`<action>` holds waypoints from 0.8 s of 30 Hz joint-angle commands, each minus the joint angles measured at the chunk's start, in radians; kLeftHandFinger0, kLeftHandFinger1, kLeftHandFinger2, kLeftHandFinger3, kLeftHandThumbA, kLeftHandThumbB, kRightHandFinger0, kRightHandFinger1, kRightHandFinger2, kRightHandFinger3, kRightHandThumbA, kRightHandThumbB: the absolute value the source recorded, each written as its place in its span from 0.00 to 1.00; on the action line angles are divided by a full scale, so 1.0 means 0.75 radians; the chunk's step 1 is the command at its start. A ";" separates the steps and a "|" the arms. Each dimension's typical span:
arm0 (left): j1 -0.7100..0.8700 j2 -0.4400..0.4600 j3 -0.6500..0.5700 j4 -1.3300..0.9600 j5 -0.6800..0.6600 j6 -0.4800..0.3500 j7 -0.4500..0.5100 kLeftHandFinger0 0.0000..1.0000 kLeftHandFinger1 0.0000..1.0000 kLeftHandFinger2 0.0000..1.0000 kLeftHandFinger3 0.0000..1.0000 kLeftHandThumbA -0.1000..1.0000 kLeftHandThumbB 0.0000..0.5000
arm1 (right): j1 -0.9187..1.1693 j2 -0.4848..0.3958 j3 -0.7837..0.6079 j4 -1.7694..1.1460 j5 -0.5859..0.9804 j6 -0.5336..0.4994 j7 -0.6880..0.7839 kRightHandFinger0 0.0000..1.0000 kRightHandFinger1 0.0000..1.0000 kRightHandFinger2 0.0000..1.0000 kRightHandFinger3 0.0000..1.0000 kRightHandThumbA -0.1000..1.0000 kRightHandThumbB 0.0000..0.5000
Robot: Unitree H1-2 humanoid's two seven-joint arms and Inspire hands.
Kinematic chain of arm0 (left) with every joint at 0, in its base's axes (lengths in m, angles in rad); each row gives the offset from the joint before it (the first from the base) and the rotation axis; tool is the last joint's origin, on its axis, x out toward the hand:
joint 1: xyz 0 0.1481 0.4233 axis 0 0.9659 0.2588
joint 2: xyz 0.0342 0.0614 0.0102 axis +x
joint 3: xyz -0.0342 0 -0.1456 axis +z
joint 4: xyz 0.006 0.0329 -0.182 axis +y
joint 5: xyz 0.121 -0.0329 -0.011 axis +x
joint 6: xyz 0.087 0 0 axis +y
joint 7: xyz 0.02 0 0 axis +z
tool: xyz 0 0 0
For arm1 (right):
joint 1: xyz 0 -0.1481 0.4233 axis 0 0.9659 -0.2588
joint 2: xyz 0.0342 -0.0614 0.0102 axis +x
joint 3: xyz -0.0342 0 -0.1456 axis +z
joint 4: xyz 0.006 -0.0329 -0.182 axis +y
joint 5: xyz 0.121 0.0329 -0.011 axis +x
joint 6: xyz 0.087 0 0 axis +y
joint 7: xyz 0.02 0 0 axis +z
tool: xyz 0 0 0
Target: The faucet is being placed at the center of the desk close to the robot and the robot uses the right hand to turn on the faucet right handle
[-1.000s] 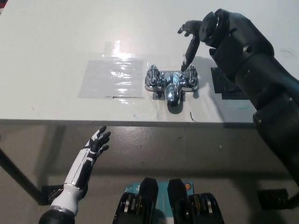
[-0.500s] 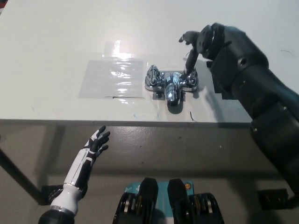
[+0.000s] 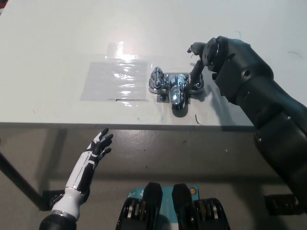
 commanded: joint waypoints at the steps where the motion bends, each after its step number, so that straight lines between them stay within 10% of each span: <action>1: -0.029 0.012 0.012 -0.051 -0.005 -0.032 -0.005 1.00 1.00 1.00 1.00 1.00 0.18 | -0.051 -0.020 0.014 0.003 -0.038 0.008 -0.043 1.00 1.00 1.00 1.00 0.92 0.68; 24: -0.031 0.010 0.014 -0.055 0.003 -0.024 0.000 1.00 1.00 1.00 1.00 1.00 0.17 | -0.142 -0.199 0.251 0.056 -0.163 -0.067 0.265 1.00 1.00 1.00 1.00 0.83 0.59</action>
